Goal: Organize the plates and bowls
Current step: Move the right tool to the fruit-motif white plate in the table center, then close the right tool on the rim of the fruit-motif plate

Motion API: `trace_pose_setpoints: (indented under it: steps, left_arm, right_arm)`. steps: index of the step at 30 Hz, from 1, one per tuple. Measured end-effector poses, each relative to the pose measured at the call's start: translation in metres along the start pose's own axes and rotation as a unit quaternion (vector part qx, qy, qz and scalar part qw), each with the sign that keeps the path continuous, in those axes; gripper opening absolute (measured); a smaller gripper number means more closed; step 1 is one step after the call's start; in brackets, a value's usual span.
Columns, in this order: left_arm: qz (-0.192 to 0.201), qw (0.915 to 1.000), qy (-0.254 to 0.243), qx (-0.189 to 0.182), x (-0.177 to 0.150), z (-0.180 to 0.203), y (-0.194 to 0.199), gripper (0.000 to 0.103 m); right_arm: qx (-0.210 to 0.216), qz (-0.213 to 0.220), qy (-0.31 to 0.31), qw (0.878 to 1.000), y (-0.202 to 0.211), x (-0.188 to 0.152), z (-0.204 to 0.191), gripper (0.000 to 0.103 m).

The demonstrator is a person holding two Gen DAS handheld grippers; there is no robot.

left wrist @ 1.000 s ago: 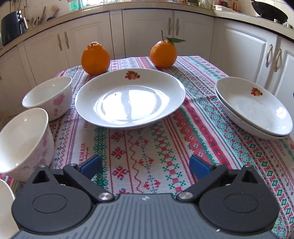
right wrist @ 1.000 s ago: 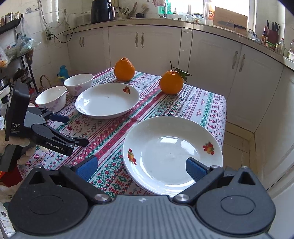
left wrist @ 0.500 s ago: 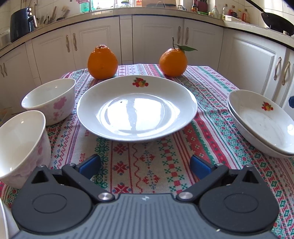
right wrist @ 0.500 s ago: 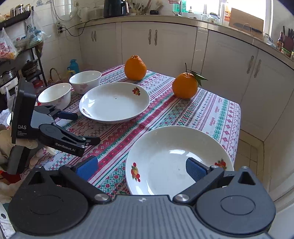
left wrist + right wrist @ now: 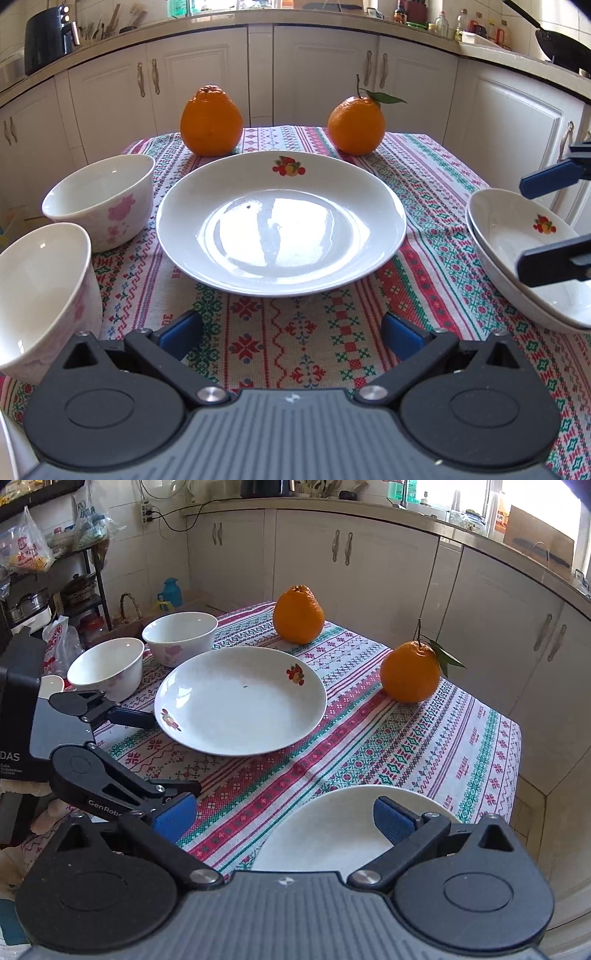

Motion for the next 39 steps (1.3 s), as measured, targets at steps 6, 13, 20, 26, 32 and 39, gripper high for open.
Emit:
trace_pose_setpoints:
  steps: [6,13,20,26,32,39]
  left_arm:
    - [0.0,1.0,-0.002,0.005,0.002,-0.002,-0.002,0.099]
    - [0.003,0.9999,-0.011,0.012,0.007,-0.003,-0.003,0.086]
    - [0.002,0.9999,-0.003,0.012,0.01,-0.008,-0.005,0.082]
    - [0.001,1.0,0.002,0.005,0.013,-0.013,-0.006,0.076]
    - [0.002,1.0,-0.001,0.0,0.012,-0.013,-0.004,0.076]
    - [0.003,1.0,-0.005,-0.003,0.012,-0.013,-0.005,0.076]
  right_arm:
    - [0.042,0.0,0.015,0.999,-0.018,0.026,0.009,0.103]
    - [0.075,-0.018,0.046,0.996,-0.045,0.062,0.016,0.102]
    - [0.109,-0.042,0.068,0.991,-0.08,0.09,0.022,0.088]
    - [0.122,-0.062,0.076,0.988,-0.114,0.11,0.029,0.083]
    - [0.14,-0.082,0.075,0.984,-0.149,0.128,0.039,0.083]
    - [0.171,-0.103,0.06,0.978,-0.182,0.137,0.047,0.073]
Point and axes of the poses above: each gripper's, at about its wrist camera, not at the fingertips, and y roughly against the way its jaws point, z to its right, x to its top, the point moved 2 cm from there along -y, roughly the way its jaws point, and after that the axes turned 2 degrees about -y, right-handed, at the moved point
